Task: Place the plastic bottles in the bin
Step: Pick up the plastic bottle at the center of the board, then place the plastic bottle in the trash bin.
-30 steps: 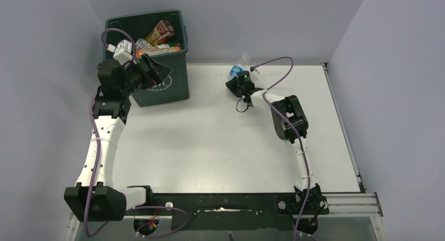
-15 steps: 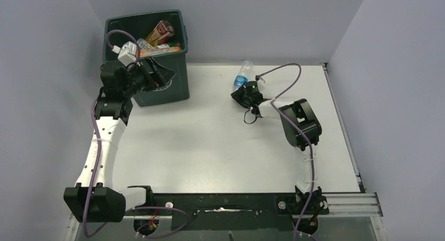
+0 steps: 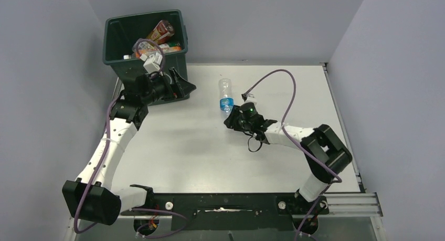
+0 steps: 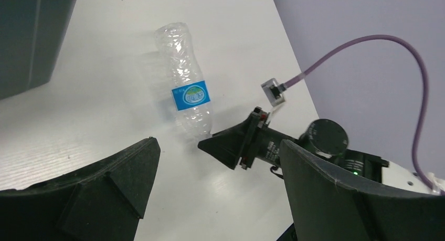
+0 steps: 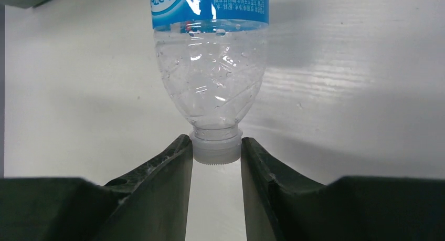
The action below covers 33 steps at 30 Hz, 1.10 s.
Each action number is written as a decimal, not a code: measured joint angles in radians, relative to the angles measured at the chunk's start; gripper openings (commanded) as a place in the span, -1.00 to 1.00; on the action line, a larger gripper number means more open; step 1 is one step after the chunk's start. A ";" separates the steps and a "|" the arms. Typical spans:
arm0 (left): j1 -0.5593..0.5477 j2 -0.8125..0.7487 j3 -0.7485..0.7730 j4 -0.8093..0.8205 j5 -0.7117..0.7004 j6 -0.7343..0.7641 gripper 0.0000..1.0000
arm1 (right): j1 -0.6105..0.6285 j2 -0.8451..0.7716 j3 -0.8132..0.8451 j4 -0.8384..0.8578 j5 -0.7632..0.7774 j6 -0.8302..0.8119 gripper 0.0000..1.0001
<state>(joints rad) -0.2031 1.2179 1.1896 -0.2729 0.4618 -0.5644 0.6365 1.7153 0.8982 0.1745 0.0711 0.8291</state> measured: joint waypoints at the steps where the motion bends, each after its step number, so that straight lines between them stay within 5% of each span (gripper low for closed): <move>1: -0.001 0.000 -0.010 0.000 0.000 -0.002 0.70 | 0.013 -0.037 -0.023 -0.008 0.001 -0.012 -0.60; 20: -0.111 0.024 -0.087 0.056 -0.012 -0.085 0.71 | 0.072 -0.517 -0.294 -0.153 0.067 -0.071 -0.57; 33: -0.158 0.063 -0.163 0.180 -0.011 -0.192 0.71 | 0.153 -0.542 -0.243 -0.196 0.067 -0.153 -0.56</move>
<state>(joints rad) -0.3611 1.2808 1.0271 -0.0933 0.4507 -0.7559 0.7891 1.1728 0.6552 -0.0212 0.1383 0.6758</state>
